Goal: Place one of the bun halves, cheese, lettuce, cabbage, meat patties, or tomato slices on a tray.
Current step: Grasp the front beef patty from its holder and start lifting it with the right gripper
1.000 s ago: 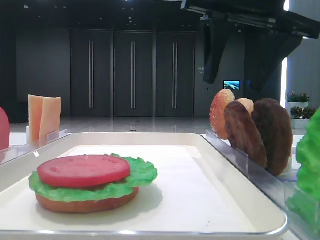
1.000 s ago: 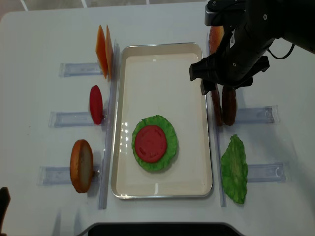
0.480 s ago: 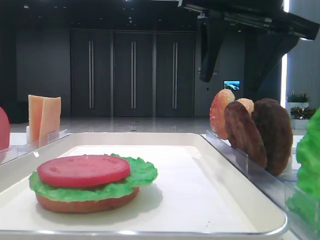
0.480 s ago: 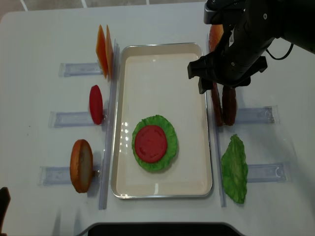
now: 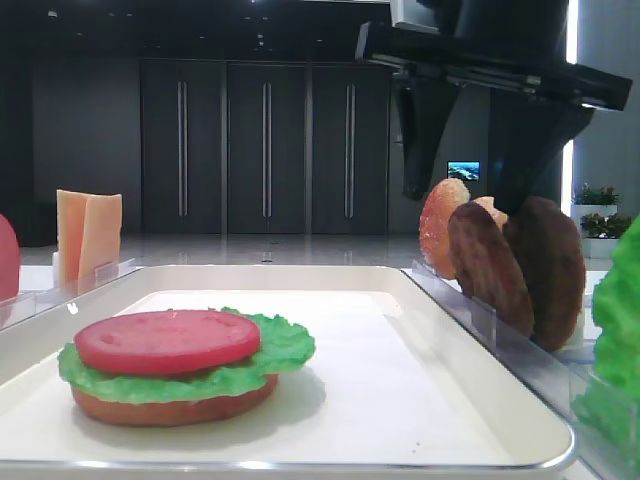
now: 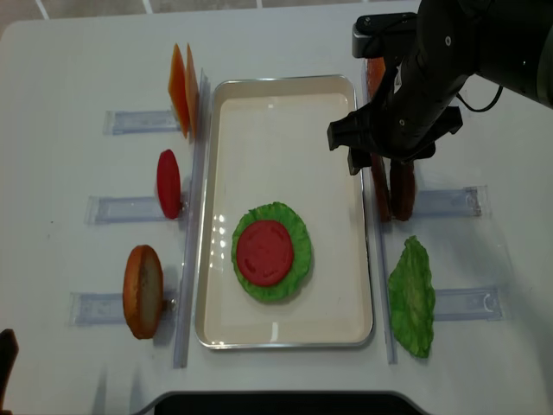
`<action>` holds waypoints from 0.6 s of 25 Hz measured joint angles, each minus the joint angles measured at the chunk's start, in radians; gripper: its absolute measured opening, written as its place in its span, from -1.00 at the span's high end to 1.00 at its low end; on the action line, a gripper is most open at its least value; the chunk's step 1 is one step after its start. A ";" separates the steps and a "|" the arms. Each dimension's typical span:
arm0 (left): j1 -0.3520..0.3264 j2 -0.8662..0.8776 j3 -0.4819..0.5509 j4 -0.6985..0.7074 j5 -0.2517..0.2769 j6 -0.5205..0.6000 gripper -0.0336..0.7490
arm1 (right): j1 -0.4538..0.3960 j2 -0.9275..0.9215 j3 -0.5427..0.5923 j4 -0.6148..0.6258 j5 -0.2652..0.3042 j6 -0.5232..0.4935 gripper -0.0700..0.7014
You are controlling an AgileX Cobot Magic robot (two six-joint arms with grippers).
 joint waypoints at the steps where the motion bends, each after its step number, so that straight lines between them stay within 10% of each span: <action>1: 0.000 0.000 0.000 0.000 0.000 0.000 -0.13 | 0.000 0.001 0.000 -0.006 -0.001 0.000 -0.36; 15: 0.000 0.000 0.000 0.000 0.000 0.000 -0.13 | 0.003 0.076 -0.001 -0.014 -0.005 -0.003 -0.35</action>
